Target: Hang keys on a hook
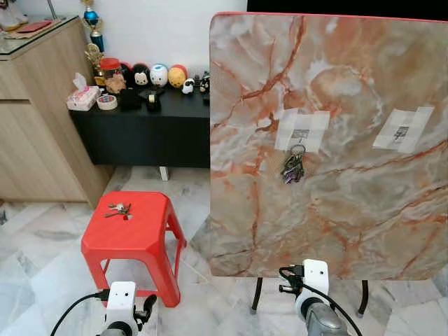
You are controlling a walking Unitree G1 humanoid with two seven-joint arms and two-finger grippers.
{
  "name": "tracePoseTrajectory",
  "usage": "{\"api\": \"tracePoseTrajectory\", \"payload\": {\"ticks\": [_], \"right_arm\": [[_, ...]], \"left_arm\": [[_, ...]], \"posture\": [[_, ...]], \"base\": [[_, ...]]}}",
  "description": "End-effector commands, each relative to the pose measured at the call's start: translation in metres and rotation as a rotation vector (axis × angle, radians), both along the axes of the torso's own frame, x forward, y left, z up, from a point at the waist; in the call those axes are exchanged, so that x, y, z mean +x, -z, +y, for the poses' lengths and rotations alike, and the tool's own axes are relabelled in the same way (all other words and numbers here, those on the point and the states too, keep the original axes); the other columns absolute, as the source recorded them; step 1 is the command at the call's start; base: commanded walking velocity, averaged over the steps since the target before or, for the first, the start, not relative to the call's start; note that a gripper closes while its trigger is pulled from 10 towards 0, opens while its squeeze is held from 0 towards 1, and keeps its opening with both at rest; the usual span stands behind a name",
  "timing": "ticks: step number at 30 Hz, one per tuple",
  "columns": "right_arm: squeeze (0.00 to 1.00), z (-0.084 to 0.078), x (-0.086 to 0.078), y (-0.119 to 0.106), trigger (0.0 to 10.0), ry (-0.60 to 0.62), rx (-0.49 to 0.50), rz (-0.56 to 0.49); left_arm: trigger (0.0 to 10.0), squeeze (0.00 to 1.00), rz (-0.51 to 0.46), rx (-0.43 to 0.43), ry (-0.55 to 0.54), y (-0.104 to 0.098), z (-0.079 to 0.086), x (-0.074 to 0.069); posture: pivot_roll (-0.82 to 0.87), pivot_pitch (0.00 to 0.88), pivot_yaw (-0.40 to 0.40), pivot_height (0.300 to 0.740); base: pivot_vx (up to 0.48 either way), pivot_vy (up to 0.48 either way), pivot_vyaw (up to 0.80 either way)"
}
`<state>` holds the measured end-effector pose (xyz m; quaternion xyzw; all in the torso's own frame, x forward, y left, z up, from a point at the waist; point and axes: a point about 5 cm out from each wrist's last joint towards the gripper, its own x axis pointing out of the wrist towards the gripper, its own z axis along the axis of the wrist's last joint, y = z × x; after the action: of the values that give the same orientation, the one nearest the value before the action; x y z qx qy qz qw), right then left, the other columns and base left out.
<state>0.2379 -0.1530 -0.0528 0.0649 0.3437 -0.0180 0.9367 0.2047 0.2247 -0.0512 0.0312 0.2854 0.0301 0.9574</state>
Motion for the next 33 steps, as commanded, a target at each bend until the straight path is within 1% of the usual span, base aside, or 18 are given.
{"api": "tracePoseTrajectory", "payload": {"ticks": [1, 4, 9, 22, 33], "right_arm": [[0.00, -0.002, 0.006, -0.005, 10.0, 0.006, 0.003, -0.028], [0.00, -0.001, 0.009, -0.007, 10.0, 0.003, 0.004, -0.039], [0.00, 0.002, 0.021, -0.016, 10.0, -0.004, 0.012, -0.080], [0.00, 0.006, 0.029, -0.023, 10.0, -0.009, 0.017, -0.120], [0.00, 0.007, 0.043, -0.035, 10.0, -0.023, 0.018, -0.165]], "left_arm": [[10.0, 0.00, -0.012, -0.007, -0.003, -0.001, -0.001, 0.002], [10.0, 0.00, -0.013, -0.007, -0.005, -0.001, -0.001, 0.002], [10.0, 0.00, -0.013, -0.005, -0.010, -0.001, 0.000, 0.001], [10.0, 0.00, -0.020, -0.003, -0.013, -0.002, 0.000, 0.002], [10.0, 0.00, -0.047, -0.006, -0.009, -0.007, -0.001, 0.009]], "posture": [[0.03, 0.015, -0.060, 0.737], [0.03, 0.015, -0.060, 0.737], [0.03, 0.019, -0.060, 0.737], [0.04, 0.023, -0.062, 0.737], [0.04, 0.023, -0.064, 0.737]], "base": [[-0.259, 0.000, 0.00], [-0.262, 0.000, 0.00], [-0.247, 0.000, 0.00], [-0.252, 0.000, 0.00], [0.000, 0.000, 0.00]]}}
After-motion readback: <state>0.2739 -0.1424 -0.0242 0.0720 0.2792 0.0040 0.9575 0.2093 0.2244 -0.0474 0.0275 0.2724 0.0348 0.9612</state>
